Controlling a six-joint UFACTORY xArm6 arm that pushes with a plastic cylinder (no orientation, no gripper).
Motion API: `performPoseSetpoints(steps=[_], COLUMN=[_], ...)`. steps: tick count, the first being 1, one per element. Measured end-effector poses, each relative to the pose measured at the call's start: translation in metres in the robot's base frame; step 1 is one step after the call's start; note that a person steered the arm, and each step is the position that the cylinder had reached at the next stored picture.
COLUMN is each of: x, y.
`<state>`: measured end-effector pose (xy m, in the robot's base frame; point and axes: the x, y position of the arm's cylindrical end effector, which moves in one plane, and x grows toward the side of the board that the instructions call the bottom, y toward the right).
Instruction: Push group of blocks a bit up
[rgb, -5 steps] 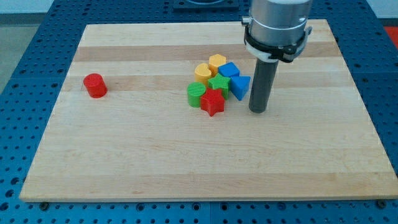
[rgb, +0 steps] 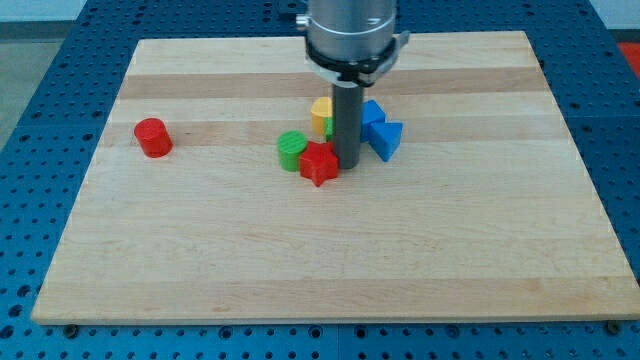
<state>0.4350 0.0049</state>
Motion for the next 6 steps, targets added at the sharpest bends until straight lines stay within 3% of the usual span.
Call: performPoseSetpoints(steps=[4, 6], x=[-0.052, -0.059], y=[-0.012, -0.012])
